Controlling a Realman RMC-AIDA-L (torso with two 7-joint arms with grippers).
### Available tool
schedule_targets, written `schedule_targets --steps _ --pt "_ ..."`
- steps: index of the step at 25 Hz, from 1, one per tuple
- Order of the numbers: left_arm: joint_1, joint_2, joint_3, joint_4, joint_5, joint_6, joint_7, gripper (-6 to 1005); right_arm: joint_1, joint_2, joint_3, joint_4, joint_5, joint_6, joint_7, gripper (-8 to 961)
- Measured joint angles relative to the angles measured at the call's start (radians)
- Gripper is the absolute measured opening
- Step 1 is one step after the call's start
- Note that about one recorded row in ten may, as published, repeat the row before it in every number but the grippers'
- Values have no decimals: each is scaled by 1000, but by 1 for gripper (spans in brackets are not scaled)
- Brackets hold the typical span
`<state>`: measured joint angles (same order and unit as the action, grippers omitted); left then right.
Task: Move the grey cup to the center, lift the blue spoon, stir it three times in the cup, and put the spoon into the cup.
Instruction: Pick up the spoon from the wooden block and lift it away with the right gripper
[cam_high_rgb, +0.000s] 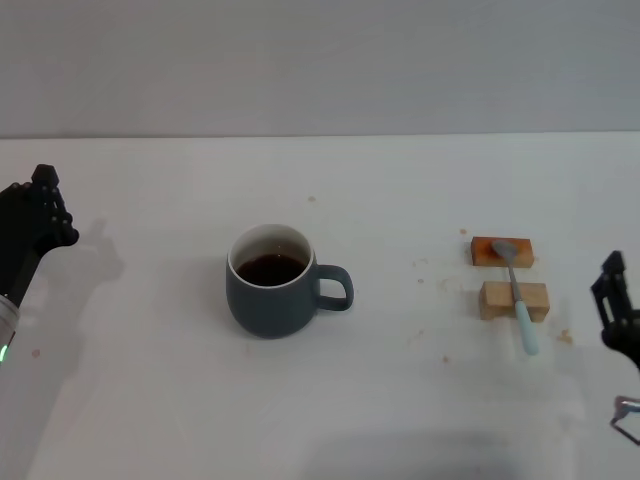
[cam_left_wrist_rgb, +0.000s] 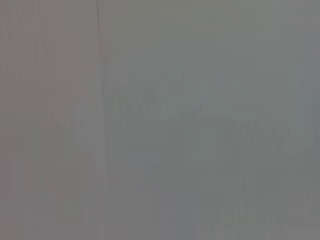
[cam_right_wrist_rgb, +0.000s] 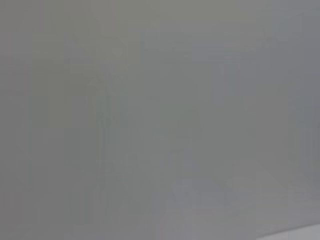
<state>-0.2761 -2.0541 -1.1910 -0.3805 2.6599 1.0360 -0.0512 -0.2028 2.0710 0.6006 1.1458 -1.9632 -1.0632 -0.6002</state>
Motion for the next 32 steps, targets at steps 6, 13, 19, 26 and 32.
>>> schedule_targets --steps 6,13,19,26,32 --pt "-1 0 0 -2 0 0 1 -2 21 0 -13 -43 15 25 1 716" --pt "0 0 5 0 1 -1 1 -2 30 -2 -42 -77 17 40 5 717" --pt "6 0 7 -4 2 0 1 -2 33 -12 -63 -84 17 46 7 716" --pt "11 -1 7 -5 2 1 1 -2 33 -19 -71 -85 17 80 13 717" --pt "12 -3 8 -5 3 6 1 -2 34 -28 -62 -79 17 139 13 716"
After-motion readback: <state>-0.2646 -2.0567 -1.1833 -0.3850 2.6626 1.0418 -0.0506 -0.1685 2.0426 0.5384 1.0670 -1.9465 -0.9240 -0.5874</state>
